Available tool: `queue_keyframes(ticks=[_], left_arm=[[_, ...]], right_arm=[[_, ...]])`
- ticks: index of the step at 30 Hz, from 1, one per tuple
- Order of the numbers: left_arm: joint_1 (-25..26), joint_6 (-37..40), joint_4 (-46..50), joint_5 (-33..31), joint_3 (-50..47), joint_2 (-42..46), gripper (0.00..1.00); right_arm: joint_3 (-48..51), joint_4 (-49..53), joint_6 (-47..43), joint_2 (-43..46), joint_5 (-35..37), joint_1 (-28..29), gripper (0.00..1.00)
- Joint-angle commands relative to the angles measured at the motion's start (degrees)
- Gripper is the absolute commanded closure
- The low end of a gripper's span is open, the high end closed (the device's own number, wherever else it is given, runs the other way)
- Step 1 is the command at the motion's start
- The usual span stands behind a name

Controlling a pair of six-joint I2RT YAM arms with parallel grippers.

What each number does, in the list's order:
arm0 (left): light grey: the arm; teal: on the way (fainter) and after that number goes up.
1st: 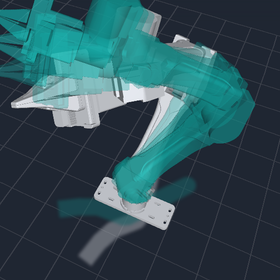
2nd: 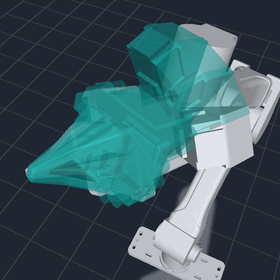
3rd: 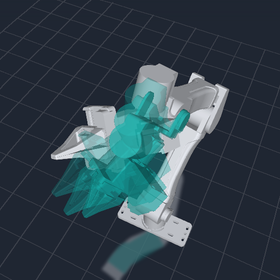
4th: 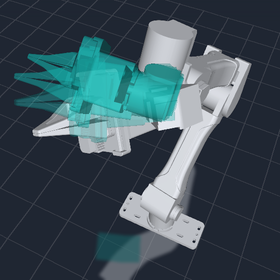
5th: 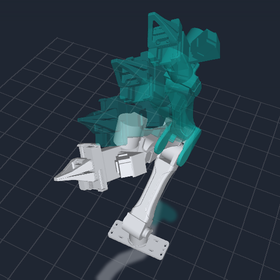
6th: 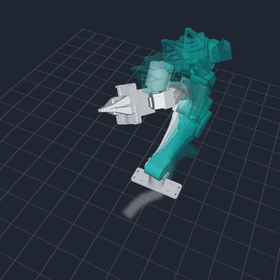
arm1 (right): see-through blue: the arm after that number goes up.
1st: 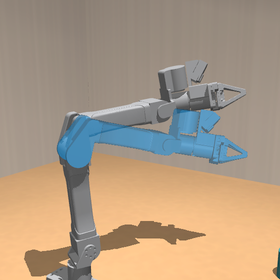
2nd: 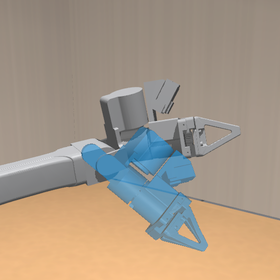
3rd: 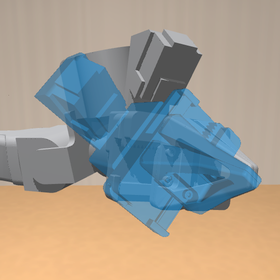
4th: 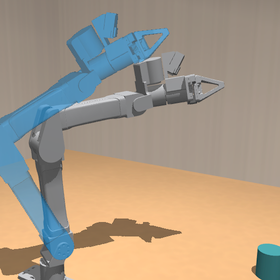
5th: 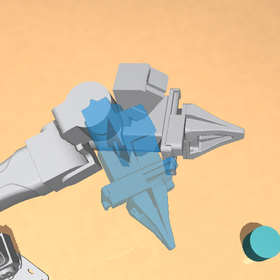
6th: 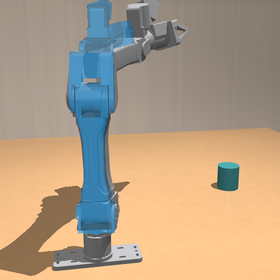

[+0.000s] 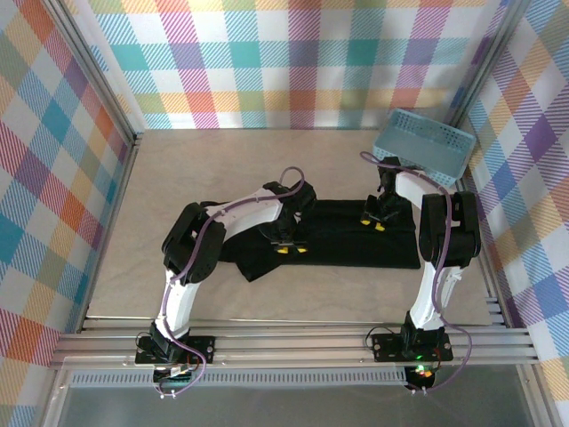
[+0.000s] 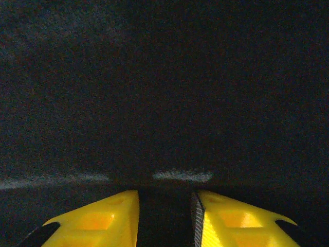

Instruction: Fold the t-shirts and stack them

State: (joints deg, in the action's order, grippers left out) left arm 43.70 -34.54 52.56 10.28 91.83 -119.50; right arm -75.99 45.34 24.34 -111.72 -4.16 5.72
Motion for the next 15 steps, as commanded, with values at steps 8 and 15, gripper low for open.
queue_keyframes(ticks=[8,15], left_arm=[[-4.99,-11.23,-0.87,-10.09,-21.75,25.79,0.52],[-14.38,-19.23,-7.44,-2.96,-36.63,33.47,0.57]], right_arm=[[-2.06,1.91,-1.13,-1.55,-1.18,0.26,0.67],[-2.41,2.34,-1.49,-1.74,-1.03,0.26,0.67]])
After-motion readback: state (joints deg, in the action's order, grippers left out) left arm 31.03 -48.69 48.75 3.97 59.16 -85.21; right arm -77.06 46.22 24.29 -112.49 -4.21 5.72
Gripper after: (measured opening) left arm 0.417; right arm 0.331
